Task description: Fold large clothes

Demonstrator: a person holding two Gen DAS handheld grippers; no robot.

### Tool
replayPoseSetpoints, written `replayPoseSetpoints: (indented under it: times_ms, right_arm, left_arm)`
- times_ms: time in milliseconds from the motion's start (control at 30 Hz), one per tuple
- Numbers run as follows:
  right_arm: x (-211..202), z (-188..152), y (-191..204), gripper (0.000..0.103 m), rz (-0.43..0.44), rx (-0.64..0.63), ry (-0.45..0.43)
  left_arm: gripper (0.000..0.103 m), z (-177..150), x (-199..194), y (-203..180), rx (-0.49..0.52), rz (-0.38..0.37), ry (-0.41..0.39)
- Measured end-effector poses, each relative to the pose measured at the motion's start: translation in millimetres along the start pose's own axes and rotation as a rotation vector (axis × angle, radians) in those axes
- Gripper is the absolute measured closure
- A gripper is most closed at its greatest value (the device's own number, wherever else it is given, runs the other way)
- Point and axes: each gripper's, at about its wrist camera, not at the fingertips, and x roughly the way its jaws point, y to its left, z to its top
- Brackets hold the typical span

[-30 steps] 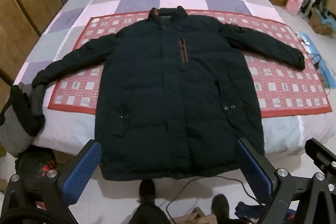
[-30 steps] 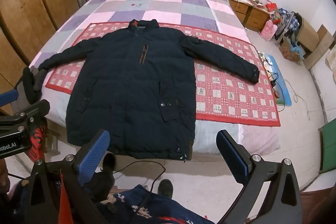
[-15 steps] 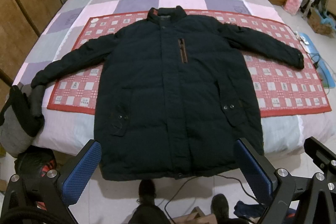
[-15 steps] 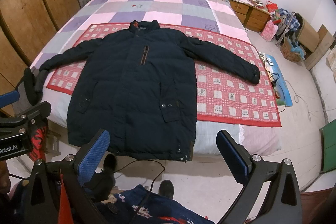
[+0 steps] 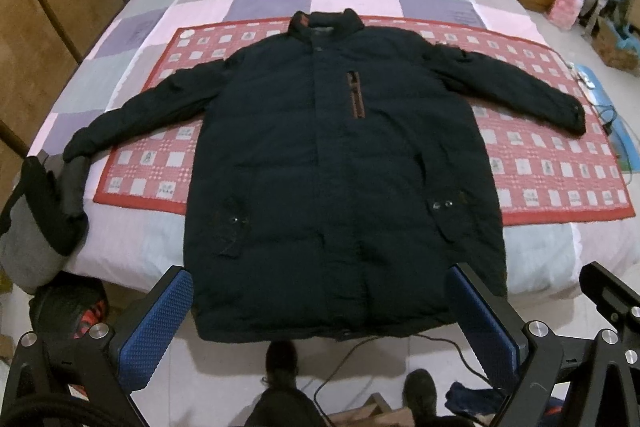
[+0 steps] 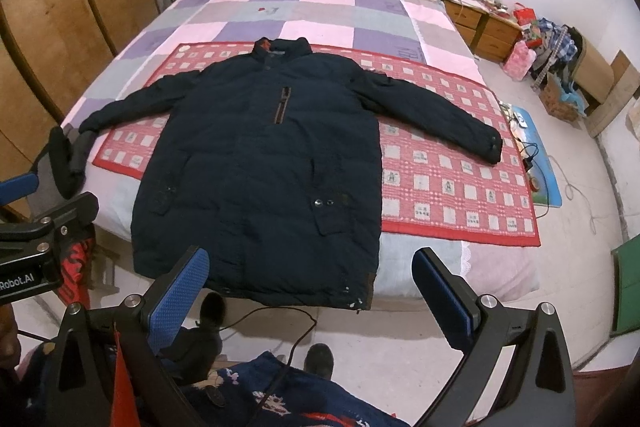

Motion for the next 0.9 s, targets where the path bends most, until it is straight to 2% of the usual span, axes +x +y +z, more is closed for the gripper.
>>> replayPoseSetpoints:
  times_ms: [900]
  right_arm:
    - [5.6,3.3,-5.6,0.0,0.012,-0.003,-0.001]
  left_arm:
    - [0.0,1.4,3.0,3.0,-0.005,0.001,0.001]
